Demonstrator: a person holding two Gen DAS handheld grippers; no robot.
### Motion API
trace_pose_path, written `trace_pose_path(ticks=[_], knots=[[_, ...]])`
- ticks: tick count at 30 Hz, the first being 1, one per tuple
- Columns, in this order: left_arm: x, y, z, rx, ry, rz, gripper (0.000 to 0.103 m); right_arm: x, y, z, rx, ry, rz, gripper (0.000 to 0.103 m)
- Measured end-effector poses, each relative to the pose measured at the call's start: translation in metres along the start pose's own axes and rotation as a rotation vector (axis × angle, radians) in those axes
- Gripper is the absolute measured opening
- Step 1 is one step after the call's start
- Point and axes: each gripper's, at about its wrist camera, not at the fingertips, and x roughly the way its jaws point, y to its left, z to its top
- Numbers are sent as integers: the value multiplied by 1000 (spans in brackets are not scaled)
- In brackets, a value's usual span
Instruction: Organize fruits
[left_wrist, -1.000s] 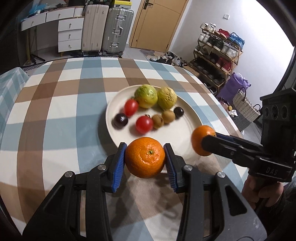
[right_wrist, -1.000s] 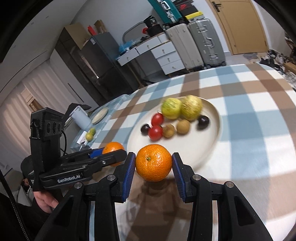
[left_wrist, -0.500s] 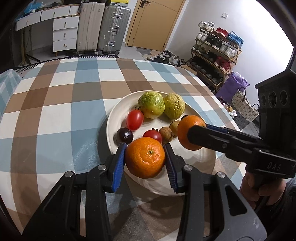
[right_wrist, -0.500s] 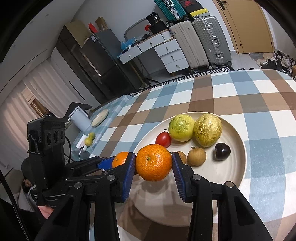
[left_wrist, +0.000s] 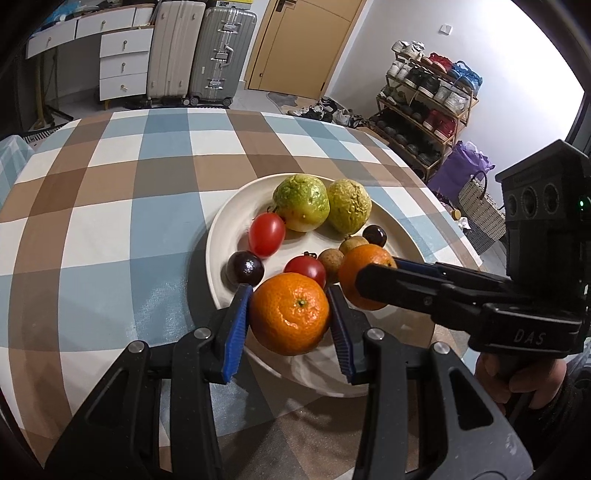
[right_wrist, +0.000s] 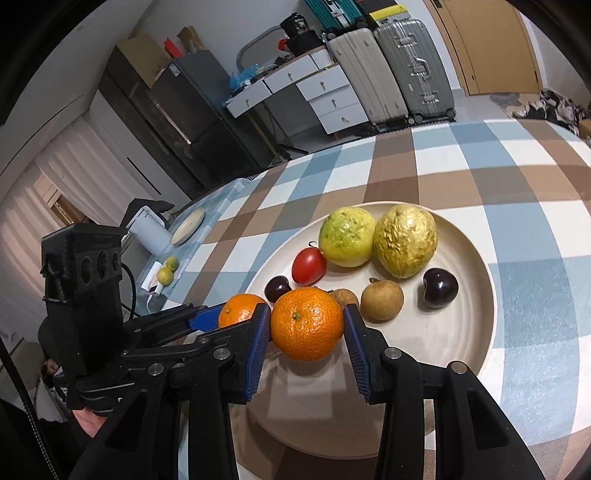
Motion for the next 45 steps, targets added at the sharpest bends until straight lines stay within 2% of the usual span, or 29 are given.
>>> trace_pose_path(ticks=[4, 6, 9, 12, 15, 16, 18, 22, 25, 26, 29, 34, 45], knots=[[-5, -1, 0, -1, -18, -9, 38, 2, -2, -1, 21, 10, 7, 42], [-7, -4, 1, 10, -18, 11, 39, 0, -4, -2, 35, 3, 13, 49], [-12, -4, 1, 0, -21, 11, 40, -9, -6, -2, 53, -25, 39, 51], [-23, -8, 1, -5, -45, 29, 50, -19, -6, -1, 55, -43, 24, 51], [-38, -14, -1, -4, -76, 52, 65, -32, -3, -3, 49, -63, 11, 51], [-43, -16, -1, -3, -81, 62, 70, -35, -1, -3, 46, -69, 7, 54], [-54, -22, -3, 4, -102, 85, 73, -47, 3, -6, 39, -94, -2, 64], [-81, -35, -6, 13, -165, 133, 83, -72, 12, -11, 19, -150, -9, 72], [-103, -46, -8, 15, -219, 169, 86, -94, 20, -16, -2, -209, -15, 82], [-110, -49, -9, 13, -230, 178, 90, -103, 22, -18, -7, -232, -17, 87], [-131, -59, -14, 8, -288, 206, 102, -125, 32, -24, -32, -295, -18, 92], [-160, -80, -24, 35, -358, 215, 102, -156, 54, -37, -117, -386, -47, 100], [-212, -118, -63, 92, -560, 246, 102, -206, 87, -74, -260, -619, -108, 103]])
